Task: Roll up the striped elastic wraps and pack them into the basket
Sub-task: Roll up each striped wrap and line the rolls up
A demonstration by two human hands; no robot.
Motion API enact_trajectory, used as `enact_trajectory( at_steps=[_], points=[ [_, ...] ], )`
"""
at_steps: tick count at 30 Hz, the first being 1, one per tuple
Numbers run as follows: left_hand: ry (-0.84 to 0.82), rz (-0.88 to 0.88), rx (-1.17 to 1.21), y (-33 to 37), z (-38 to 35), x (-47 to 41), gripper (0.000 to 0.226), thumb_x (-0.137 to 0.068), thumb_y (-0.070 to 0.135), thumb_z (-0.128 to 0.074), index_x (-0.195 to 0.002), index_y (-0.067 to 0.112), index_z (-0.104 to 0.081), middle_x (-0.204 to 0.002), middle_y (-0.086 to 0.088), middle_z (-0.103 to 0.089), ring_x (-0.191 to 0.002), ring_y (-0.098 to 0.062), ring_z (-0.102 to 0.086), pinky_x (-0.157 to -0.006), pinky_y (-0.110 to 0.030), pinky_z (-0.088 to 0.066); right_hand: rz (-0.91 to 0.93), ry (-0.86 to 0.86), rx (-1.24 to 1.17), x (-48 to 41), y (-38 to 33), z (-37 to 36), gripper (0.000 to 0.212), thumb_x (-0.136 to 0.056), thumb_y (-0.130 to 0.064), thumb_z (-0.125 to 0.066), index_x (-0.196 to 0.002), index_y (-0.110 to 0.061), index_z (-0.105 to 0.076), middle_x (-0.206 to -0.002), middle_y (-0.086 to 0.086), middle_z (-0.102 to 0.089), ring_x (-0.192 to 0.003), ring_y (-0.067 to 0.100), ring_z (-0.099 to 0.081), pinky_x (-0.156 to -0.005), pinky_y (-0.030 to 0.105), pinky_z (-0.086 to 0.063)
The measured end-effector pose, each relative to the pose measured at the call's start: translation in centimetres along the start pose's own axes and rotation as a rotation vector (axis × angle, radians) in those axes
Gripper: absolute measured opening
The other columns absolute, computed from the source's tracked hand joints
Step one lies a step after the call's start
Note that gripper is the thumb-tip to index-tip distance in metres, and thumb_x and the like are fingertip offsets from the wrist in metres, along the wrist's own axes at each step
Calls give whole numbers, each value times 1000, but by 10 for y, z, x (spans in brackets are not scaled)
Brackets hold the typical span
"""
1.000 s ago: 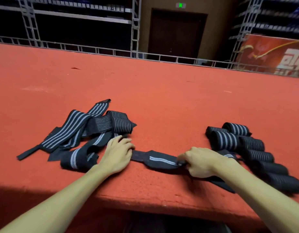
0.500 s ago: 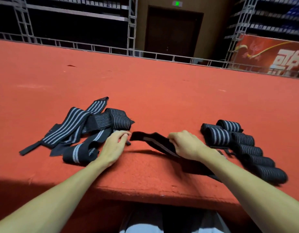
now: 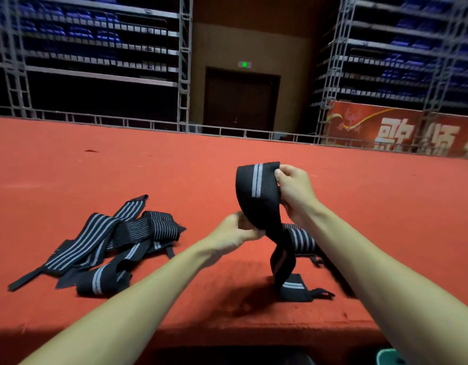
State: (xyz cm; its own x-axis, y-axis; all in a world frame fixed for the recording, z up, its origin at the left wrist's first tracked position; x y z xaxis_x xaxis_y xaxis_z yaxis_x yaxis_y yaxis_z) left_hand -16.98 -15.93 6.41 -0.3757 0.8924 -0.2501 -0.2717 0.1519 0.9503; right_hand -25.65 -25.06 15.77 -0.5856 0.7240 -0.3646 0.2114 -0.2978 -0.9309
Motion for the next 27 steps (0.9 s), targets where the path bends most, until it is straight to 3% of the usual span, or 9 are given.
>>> enact_trajectory(
  at_steps=[2,4,8,11,14,18,20,23,27],
  points=[
    [7,-58,-20,18,-4,1,28,-86,9,-68,-113,14,-60,-108,-2,-69,-97,-9,-63,-83,-16,-50,6,32,-54,3,-13,9,28,-99,-2,-37,-94,-7,-64,-72,3,-60,-49,5,-51,-38,14,-36],
    [-59,-84,-19,34,-8,8,24,-89,10,-65,-110,19,-59,-103,1,-69,-93,-12,-64,-77,-23,-52,-6,63,-92,6,-25,18,29,-96,2,-38,-89,-7,-64,-68,5,-58,-43,7,-47,-37,14,-34],
    [-167,-91,33,73,-20,27,15,-89,14,-62,-103,17,-61,-86,-1,-66,-74,-15,-62,-56,-25,-49,-18,114,-155,6,-46,30,28,-91,5,-40,-99,1,-66,-69,10,-59,-44,11,-50,-42,16,-38],
    [-173,-62,193,95,-22,33,26,-79,21,-69,-104,15,-63,-97,-11,-61,-88,-27,-53,-60,-28,-46,14,124,-232,4,-64,35,26,-91,6,-41,-91,-3,-66,-68,9,-62,-46,13,-54,-44,18,-43],
    [-205,-15,294,98,-23,34,41,-77,22,-72,-114,11,-61,-108,-10,-61,-94,-27,-52,-61,-24,-50,65,100,-192,-1,-73,37,24,-94,0,-44,-99,-7,-66,-67,5,-64,-45,10,-55,-43,18,-42],
    [-224,57,249,64,-30,33,35,-88,19,-61,-119,6,-54,-84,-2,-51,-56,-8,-36,-50,-18,-43,34,53,-17,-11,-42,33,27,-92,0,-42,-96,-12,-66,-82,7,-66,-63,16,-56,-55,25,-42],
    [-220,105,208,38,-33,30,19,-97,15,-51,-114,8,-53,-68,9,-55,-47,-2,-44,-51,-19,-45,-26,31,36,-15,-17,30,29,-91,1,-41,-90,-16,-64,-78,2,-63,-64,14,-53,-54,24,-40],
    [-158,173,143,-1,-29,20,16,-99,19,-50,-110,11,-55,-73,6,-64,-53,-5,-57,-52,-23,-48,-103,7,37,-27,23,25,19,-95,-8,-47,-92,-18,-62,-88,-1,-64,-78,15,-57,-56,25,-45],
    [-5,213,7,-53,-15,-2,18,-97,16,-54,-111,6,-58,-80,-1,-59,-54,-4,-53,-49,-19,-44,-119,8,109,-53,73,17,18,-96,-17,-56,-112,-10,-61,-104,2,-64,-90,16,-59,-70,31,-51]
  ],
)
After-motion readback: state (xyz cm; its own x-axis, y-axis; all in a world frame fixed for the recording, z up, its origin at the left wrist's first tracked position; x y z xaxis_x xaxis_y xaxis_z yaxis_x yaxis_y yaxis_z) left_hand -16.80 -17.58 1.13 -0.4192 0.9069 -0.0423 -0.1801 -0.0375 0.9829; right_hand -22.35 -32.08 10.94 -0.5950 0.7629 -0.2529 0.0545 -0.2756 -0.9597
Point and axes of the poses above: each hand's wrist, its own x-axis away from the middle knuckle, its own z-axis out of the back of the hand, y = z × x, the point moved 5 cm from there along -x, towards the middle knuckle
